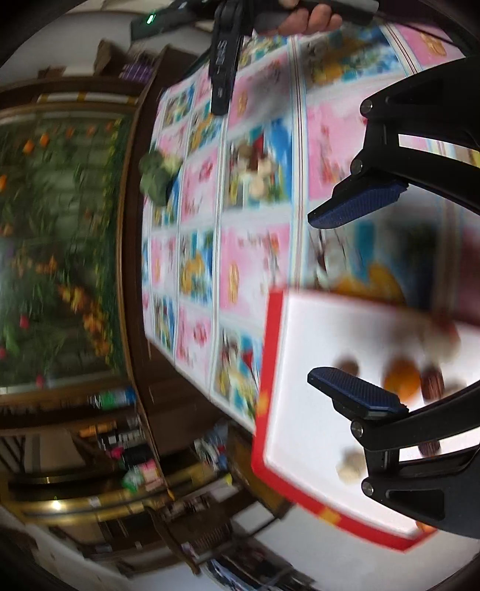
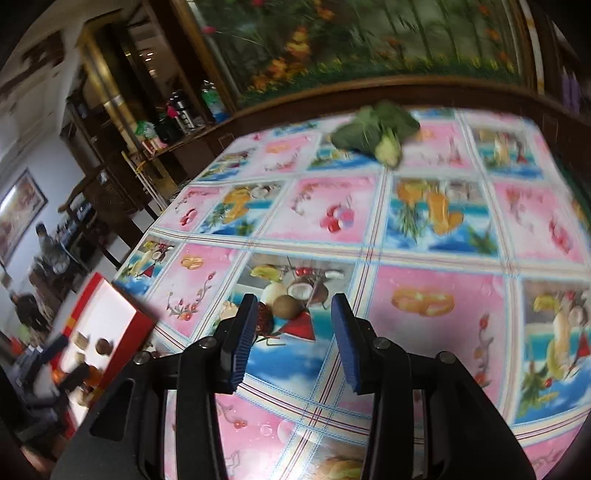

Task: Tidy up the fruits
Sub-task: 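Grasp a brown round nut with the right tool while the left tool grasps a beige cake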

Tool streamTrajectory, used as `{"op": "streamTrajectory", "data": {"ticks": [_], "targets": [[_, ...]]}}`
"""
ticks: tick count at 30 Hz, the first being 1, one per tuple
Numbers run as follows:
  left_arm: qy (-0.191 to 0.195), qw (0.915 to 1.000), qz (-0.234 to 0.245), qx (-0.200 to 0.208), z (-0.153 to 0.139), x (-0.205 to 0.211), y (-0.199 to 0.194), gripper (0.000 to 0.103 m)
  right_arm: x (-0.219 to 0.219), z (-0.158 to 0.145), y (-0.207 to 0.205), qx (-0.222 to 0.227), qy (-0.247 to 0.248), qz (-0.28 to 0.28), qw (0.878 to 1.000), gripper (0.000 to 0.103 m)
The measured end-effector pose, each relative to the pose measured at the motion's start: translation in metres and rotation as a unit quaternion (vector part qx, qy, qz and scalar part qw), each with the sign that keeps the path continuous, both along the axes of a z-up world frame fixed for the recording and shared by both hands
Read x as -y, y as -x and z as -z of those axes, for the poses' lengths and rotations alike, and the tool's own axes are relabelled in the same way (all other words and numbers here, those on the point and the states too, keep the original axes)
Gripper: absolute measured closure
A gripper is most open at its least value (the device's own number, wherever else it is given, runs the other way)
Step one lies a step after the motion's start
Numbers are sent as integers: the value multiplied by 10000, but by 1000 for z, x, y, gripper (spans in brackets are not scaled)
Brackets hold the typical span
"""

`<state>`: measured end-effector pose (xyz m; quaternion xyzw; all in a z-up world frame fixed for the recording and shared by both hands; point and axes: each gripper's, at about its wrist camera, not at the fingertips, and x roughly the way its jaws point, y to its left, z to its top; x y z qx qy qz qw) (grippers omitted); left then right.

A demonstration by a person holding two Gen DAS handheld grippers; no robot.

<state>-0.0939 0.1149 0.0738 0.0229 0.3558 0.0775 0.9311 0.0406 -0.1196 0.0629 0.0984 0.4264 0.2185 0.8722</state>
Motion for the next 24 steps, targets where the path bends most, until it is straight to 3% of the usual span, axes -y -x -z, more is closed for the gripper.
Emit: {"op": "streamTrajectory", "data": {"ticks": [5, 12, 16, 21, 24], "targets": [[-85, 9991, 343, -225, 11, 29, -23, 26, -7, 14, -11, -268, -56, -11, 9996, 60], [-17, 9969, 579, -534, 22, 44, -36, 26, -5, 35, -29, -906, -779, 75, 9928, 61], [32, 9955, 638, -692, 30, 53, -41, 26, -15, 40, -35, -921, -724, 107, 9931, 62], [145, 9938, 672, -875, 37, 59, -49, 26, -31, 51, -45, -1020, -431, 23, 9938, 78], [227, 9930, 705, -915, 38, 62, -56, 26, -34, 49, -43, -945, -268, -4, 9952, 79]]}}
